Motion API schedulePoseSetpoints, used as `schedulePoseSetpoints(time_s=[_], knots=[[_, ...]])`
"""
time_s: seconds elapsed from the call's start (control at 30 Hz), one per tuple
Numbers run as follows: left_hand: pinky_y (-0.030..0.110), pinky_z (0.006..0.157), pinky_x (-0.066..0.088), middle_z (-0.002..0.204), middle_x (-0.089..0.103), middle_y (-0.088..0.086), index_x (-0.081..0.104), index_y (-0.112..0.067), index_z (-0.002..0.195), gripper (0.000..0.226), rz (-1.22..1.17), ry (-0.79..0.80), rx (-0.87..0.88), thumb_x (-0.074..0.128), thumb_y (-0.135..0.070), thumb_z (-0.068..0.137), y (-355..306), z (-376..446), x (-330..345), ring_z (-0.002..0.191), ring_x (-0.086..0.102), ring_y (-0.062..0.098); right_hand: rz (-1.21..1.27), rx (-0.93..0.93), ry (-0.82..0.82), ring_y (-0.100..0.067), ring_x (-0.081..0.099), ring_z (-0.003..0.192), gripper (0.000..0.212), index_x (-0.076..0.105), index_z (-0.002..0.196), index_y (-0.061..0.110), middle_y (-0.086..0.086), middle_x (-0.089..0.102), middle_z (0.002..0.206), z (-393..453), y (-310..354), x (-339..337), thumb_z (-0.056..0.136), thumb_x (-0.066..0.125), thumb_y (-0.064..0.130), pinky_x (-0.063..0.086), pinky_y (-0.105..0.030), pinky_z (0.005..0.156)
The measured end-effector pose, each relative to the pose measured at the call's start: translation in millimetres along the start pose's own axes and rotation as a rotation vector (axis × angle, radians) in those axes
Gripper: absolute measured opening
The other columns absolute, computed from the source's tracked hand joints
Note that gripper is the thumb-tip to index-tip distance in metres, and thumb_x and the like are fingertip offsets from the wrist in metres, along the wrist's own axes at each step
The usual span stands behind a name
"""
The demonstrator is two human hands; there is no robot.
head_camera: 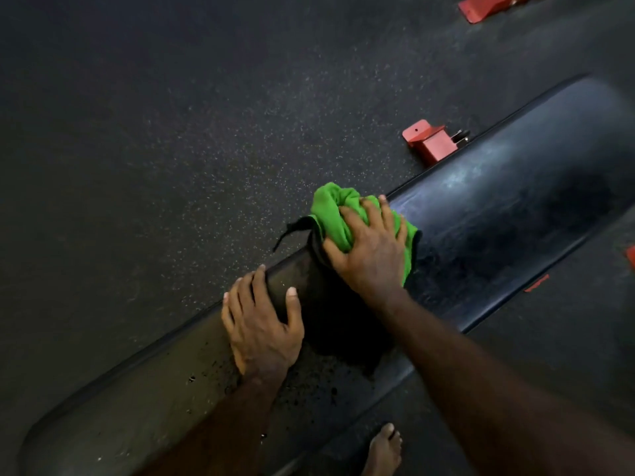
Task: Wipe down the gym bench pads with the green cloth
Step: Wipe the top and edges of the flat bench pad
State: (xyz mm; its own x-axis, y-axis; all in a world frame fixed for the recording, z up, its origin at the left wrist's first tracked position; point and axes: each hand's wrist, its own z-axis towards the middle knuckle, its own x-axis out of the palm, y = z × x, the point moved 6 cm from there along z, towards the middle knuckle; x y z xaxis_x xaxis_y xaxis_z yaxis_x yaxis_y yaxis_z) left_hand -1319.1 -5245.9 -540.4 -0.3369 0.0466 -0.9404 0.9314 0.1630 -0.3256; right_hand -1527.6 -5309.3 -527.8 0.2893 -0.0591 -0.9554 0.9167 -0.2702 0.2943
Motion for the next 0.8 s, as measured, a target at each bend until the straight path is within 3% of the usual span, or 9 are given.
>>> schedulePoseSetpoints(time_s=[0.07,0.17,0.23,0.4,0.43,0.57,0.6,0.73,0.8], knots=[[0.049,0.124,0.021,0.146,0.053,0.007,0.047,-0.016,0.148,0.063,-0.006,0.004,-0.002,0.039,-0.055,0.099,-0.2,-0.4,-0.1,0.142,0.041,0.028,0.036,-0.012,0.017,-0.036,0.030,0.152,0.066,0.062,0.136,0.032,-0.010,0.048,0.155,-17.1,23.5,6.1,0.079,0.053,0.064,0.020,-0.064,0.120],[0.052,0.123,0.023,0.145,0.054,0.010,0.048,-0.013,0.146,0.066,-0.006,0.007,0.002,0.040,-0.053,0.095,0.1,-0.5,0.7,0.141,0.042,0.030,0.007,-0.468,0.131,-0.037,0.039,0.147,0.071,0.062,0.138,0.033,-0.009,0.054,0.149,-34.0,34.0,11.9,0.077,0.056,0.069,0.028,-0.065,0.117],[0.051,0.123,0.022,0.145,0.053,0.009,0.048,-0.014,0.146,0.066,-0.004,0.010,-0.003,0.038,-0.056,0.097,0.9,0.4,0.2,0.141,0.041,0.029,-0.048,-0.560,0.153,-0.038,0.048,0.139,0.073,0.062,0.139,0.033,-0.011,0.057,0.145,-7.4,13.4,8.4,0.076,0.056,0.071,0.035,-0.062,0.114],[0.050,0.124,0.020,0.148,0.051,0.006,0.045,-0.016,0.149,0.067,0.005,0.034,-0.003,0.037,-0.059,0.099,1.0,1.6,2.3,0.144,0.039,0.027,-0.019,0.025,-0.020,-0.035,0.043,0.142,0.064,0.065,0.132,0.032,-0.009,0.057,0.143,9.3,8.1,-0.7,0.078,0.055,0.066,0.028,-0.060,0.118],[0.050,0.124,0.020,0.148,0.051,0.007,0.046,-0.016,0.149,0.067,-0.001,0.032,0.000,0.037,-0.058,0.099,1.1,0.9,1.9,0.143,0.039,0.028,0.022,-0.009,-0.019,-0.037,0.040,0.145,0.064,0.066,0.132,0.030,-0.011,0.055,0.147,-4.9,20.8,3.2,0.078,0.056,0.064,0.025,-0.062,0.120],[0.053,0.123,0.023,0.145,0.054,0.012,0.050,-0.010,0.145,0.067,0.009,0.024,-0.002,0.041,-0.055,0.096,1.9,0.2,2.7,0.141,0.042,0.033,-0.023,-0.582,0.153,-0.036,0.040,0.147,0.072,0.062,0.140,0.032,-0.011,0.055,0.150,-23.1,25.5,11.3,0.077,0.061,0.067,0.028,-0.061,0.120],[0.052,0.123,0.022,0.145,0.054,0.011,0.049,-0.011,0.145,0.066,0.006,0.020,-0.004,0.040,-0.055,0.097,1.4,0.6,2.4,0.141,0.042,0.032,-0.049,-0.590,0.162,-0.036,0.043,0.146,0.074,0.061,0.141,0.031,-0.012,0.055,0.149,-8.2,15.1,9.2,0.077,0.059,0.068,0.028,-0.061,0.121],[0.050,0.124,0.020,0.148,0.052,0.007,0.047,-0.015,0.149,0.065,0.004,0.028,-0.008,0.037,-0.058,0.100,0.0,1.0,1.2,0.143,0.040,0.029,0.006,0.017,-0.025,-0.034,0.040,0.146,0.066,0.064,0.134,0.030,-0.010,0.055,0.147,17.6,-0.3,-1.4,0.077,0.058,0.063,0.026,-0.057,0.122],[0.051,0.123,0.021,0.147,0.052,0.008,0.048,-0.014,0.148,0.065,-0.006,0.026,0.000,0.037,-0.056,0.099,-0.2,0.2,0.4,0.143,0.041,0.030,0.055,0.003,-0.047,-0.036,0.035,0.149,0.065,0.064,0.134,0.029,-0.011,0.051,0.152,-7.4,21.5,3.3,0.078,0.059,0.061,0.023,-0.059,0.123]])
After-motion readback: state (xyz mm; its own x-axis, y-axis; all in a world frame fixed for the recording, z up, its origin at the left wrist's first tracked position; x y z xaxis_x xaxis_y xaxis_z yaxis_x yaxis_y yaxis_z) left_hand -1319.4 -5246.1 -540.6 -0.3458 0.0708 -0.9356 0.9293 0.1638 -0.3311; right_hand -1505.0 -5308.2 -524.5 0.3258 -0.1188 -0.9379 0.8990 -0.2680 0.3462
